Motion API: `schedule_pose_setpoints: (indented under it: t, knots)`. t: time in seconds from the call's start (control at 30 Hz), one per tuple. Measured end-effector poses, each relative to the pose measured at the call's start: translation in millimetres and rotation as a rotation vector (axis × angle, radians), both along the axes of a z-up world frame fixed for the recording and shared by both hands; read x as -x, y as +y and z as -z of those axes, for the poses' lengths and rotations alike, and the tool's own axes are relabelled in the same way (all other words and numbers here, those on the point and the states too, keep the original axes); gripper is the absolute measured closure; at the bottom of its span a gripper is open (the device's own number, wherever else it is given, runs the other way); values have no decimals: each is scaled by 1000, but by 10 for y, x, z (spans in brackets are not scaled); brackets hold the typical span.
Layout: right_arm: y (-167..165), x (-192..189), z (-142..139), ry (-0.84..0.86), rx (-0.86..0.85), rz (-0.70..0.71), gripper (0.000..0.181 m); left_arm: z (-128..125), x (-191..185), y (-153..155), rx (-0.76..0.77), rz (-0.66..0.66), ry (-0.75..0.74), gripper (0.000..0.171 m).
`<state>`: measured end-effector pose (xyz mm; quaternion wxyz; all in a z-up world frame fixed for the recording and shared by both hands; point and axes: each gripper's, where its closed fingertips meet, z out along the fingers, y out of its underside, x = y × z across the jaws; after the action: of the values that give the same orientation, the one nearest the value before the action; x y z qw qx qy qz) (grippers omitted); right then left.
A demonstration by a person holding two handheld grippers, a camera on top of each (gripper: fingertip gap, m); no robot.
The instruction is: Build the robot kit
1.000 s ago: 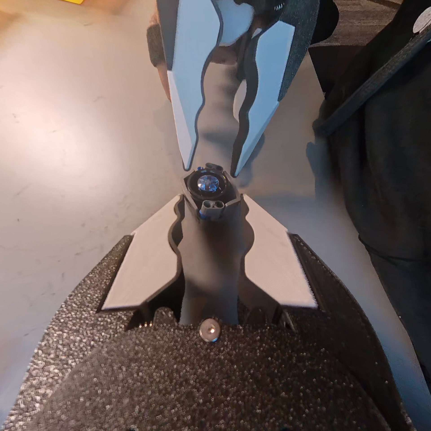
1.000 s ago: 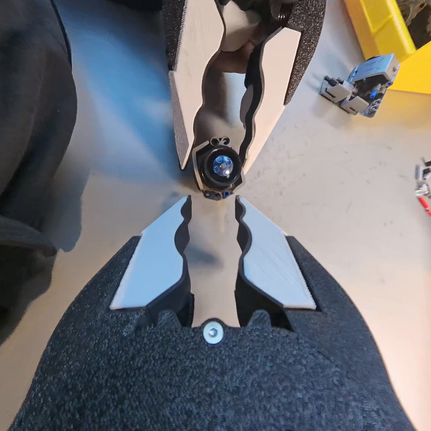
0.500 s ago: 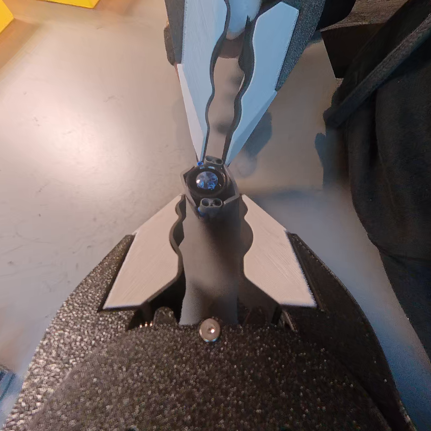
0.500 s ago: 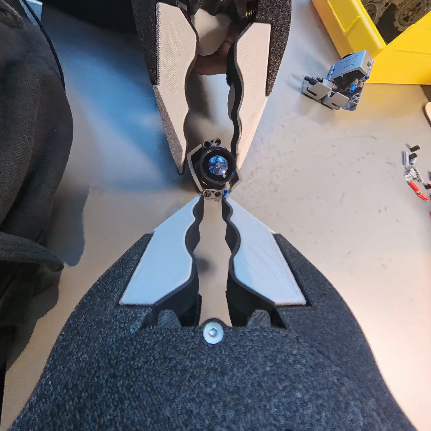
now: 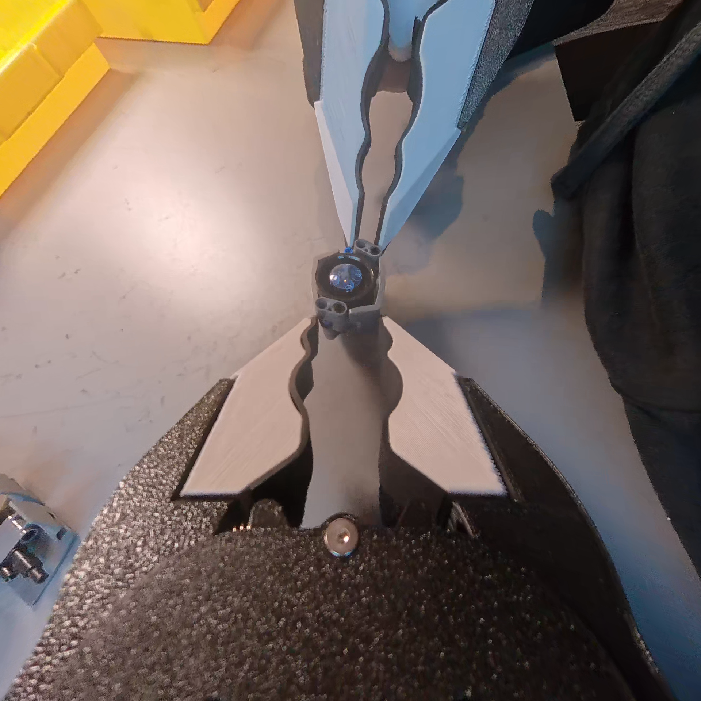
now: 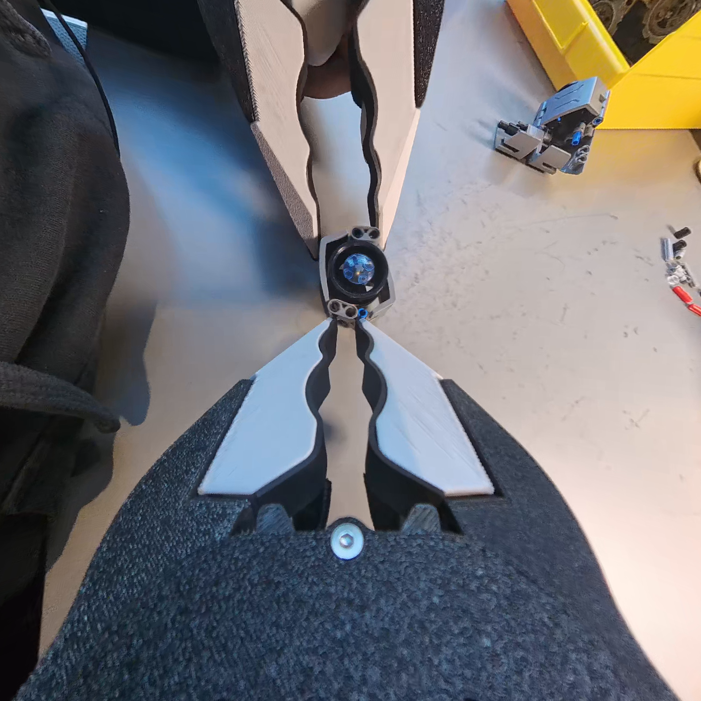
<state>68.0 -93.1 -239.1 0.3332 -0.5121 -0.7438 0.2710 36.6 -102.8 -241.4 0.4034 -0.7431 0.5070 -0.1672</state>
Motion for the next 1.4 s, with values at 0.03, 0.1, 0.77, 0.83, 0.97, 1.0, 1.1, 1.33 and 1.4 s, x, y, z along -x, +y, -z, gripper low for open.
schedule_pose_setpoints:
  t: [0.03, 0.1, 0.77, 0.83, 0.97, 1.0, 1.1, 1.33, 1.4]
  knots:
    - [-10, -1, -4, 2, 2, 0, 173, -2, 0, -8, -2, -4, 0, 142]
    - [-25, -3, -11, 5, 15, 2, 173, 2, 12, -8, -20, -17, 10, 143]
    - [-124, 19, -121, 56, 114, 13, 176, -72, -15, -67, -20, -121, -43, 164]
    - [-119, 5, -99, 45, 101, 14, 176, -38, 8, -75, -11, -122, -29, 159]
    - [-138, -35, -108, 42, 98, 16, 173, -25, 85, -80, -3, -101, -1, 143]
    - [-141, -47, -110, 40, 98, 19, 172, -27, 109, -77, -4, -83, 7, 140]
    - [-145, -80, -123, 37, 108, 36, 169, 19, 145, -47, 66, -15, -3, 125]
    - [-62, -72, -114, 30, 172, 242, 152, 77, -27, 34, 211, 120, -43, 120]
    - [-38, -59, -109, 43, 191, 288, 141, 122, -33, 29, 202, 119, -10, 132]
